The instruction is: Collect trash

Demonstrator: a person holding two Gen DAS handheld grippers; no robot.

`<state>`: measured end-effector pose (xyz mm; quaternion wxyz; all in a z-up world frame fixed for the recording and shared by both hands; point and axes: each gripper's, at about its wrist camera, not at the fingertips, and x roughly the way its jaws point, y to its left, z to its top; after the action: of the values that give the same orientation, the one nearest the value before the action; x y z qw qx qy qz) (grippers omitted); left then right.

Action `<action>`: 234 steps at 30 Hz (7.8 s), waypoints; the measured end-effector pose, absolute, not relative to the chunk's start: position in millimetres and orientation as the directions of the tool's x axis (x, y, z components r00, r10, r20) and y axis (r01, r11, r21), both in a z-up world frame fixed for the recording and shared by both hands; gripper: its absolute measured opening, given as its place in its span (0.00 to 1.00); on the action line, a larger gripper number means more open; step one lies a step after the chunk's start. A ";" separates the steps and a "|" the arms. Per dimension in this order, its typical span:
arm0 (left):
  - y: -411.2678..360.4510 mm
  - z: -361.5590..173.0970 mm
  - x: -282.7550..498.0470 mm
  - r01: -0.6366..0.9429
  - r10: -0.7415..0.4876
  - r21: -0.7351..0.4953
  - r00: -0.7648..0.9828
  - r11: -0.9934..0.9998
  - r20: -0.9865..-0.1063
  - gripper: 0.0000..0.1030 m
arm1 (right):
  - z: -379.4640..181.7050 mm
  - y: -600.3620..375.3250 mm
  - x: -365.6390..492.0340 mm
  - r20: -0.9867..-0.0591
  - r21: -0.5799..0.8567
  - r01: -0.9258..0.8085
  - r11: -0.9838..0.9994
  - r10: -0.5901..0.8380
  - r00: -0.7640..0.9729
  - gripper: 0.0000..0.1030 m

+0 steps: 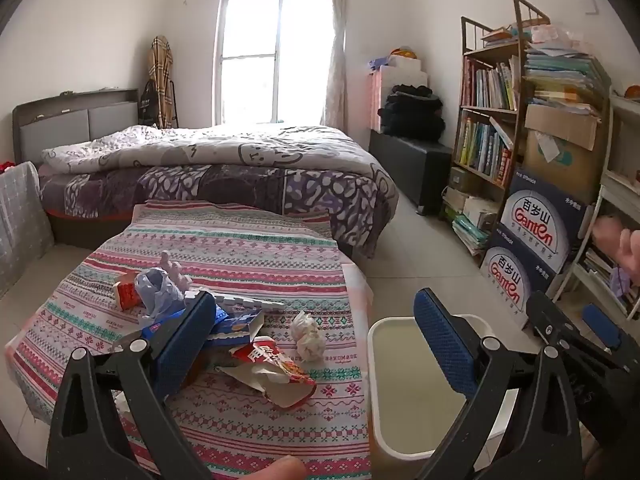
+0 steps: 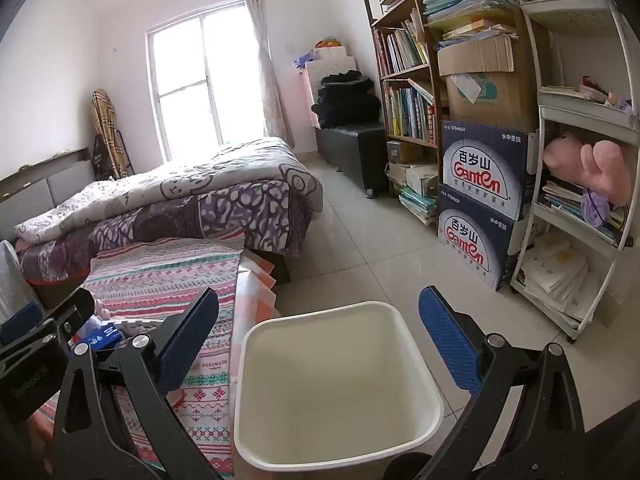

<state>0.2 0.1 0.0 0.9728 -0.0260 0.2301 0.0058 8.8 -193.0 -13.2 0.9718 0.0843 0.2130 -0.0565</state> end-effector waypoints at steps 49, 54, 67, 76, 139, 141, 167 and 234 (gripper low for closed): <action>7.7 -10.8 2.8 -0.046 0.017 -0.048 0.882 0.998 -0.471 0.94 | -19.4 -187.4 10.2 -0.430 0.150 0.145 0.978 -0.068 0.900 0.93; 7.5 -10.8 2.8 -0.047 0.018 -0.049 0.882 0.998 -0.472 0.94 | -20.5 -186.6 10.3 -0.431 0.150 0.145 0.978 -0.067 0.900 0.93; 7.6 -10.6 3.2 -0.047 0.018 -0.049 0.881 0.998 -0.473 0.94 | -22.3 -185.4 10.6 -0.433 0.152 0.145 0.978 -0.066 0.899 0.93; 7.6 -11.2 3.0 -0.046 0.017 -0.049 0.880 0.998 -0.475 0.94 | -22.3 -184.8 10.6 -0.434 0.154 0.145 0.977 -0.065 0.899 0.93; 157.3 -101.0 156.2 0.134 0.033 0.073 0.280 0.988 -0.959 0.38 | -74.2 -50.1 169.9 -0.868 0.241 -0.384 0.891 0.375 0.325 0.93; 167.6 -92.2 154.2 0.107 -0.014 0.019 0.299 0.994 -0.954 0.35 | -77.8 -31.8 164.3 -0.872 0.240 -0.468 0.850 0.401 0.281 0.93; 216.4 -13.4 132.4 -0.035 -0.222 -0.296 0.582 0.954 -0.782 0.32 | -89.0 34.2 149.6 -0.888 0.229 -0.568 0.791 0.409 0.211 0.16; -11.4 -21.5 138.2 0.284 -0.396 -0.281 0.548 0.917 -0.737 0.33 | -14.6 -246.1 139.7 -0.764 0.113 0.117 0.987 0.011 0.645 0.56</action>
<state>138.2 -11.4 -21.5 0.8775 -0.0643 0.4340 -0.1937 139.7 -246.1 -14.6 0.9037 0.0762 0.4203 -0.0294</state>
